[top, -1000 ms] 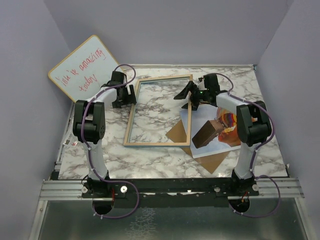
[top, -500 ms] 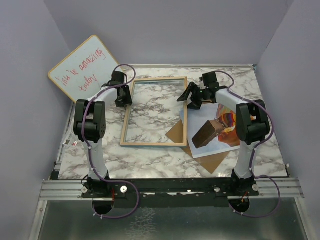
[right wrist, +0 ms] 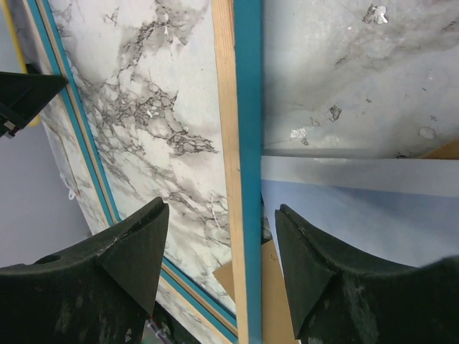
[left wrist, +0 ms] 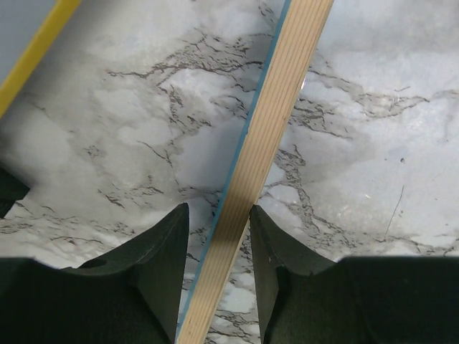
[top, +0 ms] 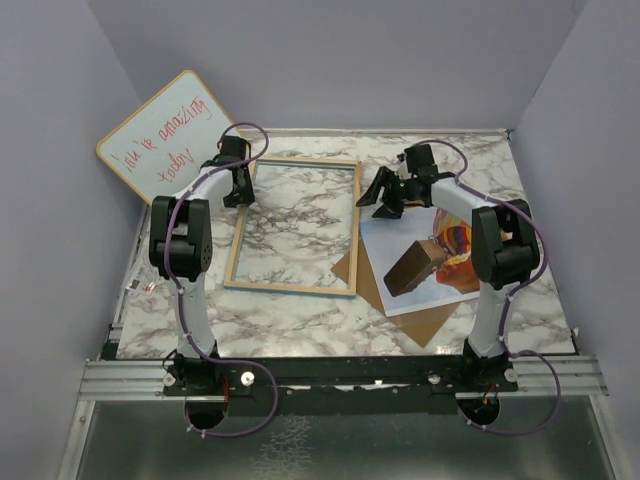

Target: Put the photo into the frame

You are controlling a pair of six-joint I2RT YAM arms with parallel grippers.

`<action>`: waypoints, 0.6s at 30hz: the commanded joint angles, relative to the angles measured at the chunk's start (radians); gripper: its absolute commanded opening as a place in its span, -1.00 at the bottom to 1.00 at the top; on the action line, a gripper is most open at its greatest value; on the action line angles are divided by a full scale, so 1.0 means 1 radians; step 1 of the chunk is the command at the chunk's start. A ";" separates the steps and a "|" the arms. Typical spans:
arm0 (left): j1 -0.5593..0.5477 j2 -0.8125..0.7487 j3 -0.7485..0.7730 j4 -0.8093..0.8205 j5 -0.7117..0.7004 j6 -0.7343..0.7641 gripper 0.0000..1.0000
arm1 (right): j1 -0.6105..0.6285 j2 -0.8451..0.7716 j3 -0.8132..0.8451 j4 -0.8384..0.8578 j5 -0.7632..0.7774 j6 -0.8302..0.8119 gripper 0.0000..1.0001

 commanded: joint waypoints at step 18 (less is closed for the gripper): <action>-0.044 -0.264 -0.038 -0.082 -0.032 -0.099 0.44 | -0.139 -0.510 -0.390 -0.274 0.625 0.091 0.39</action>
